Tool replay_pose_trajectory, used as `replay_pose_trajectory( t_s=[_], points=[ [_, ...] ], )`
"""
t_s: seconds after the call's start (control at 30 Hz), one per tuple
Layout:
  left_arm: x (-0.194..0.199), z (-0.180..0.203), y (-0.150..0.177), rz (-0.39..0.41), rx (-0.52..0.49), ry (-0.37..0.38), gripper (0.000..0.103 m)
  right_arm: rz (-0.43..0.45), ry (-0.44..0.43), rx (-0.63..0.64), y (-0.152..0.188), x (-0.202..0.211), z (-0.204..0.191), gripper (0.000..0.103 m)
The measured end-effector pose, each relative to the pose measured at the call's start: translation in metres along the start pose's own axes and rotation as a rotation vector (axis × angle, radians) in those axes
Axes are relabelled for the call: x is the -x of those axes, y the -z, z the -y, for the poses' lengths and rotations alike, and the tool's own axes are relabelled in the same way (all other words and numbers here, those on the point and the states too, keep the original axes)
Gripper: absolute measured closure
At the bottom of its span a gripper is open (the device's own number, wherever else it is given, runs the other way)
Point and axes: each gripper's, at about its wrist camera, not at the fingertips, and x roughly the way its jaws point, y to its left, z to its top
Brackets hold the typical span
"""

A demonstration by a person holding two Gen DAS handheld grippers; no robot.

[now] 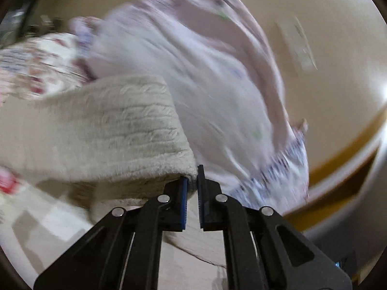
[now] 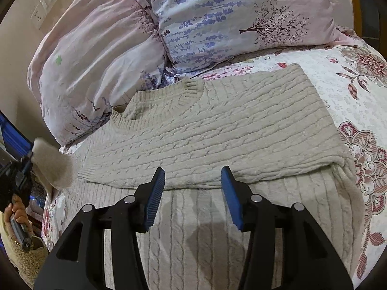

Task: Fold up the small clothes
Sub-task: 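Grasp the other sleeve with the left gripper and fold it across the body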

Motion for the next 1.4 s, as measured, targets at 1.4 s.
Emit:
replay_pose_trajectory(
  t_s=[1.4],
  points=[
    [-0.152,0.083,0.115,-0.416,-0.200,0.022,0.072,0.037,0.016,-0.032,0.000,0.015,0.025,0.052]
  ],
)
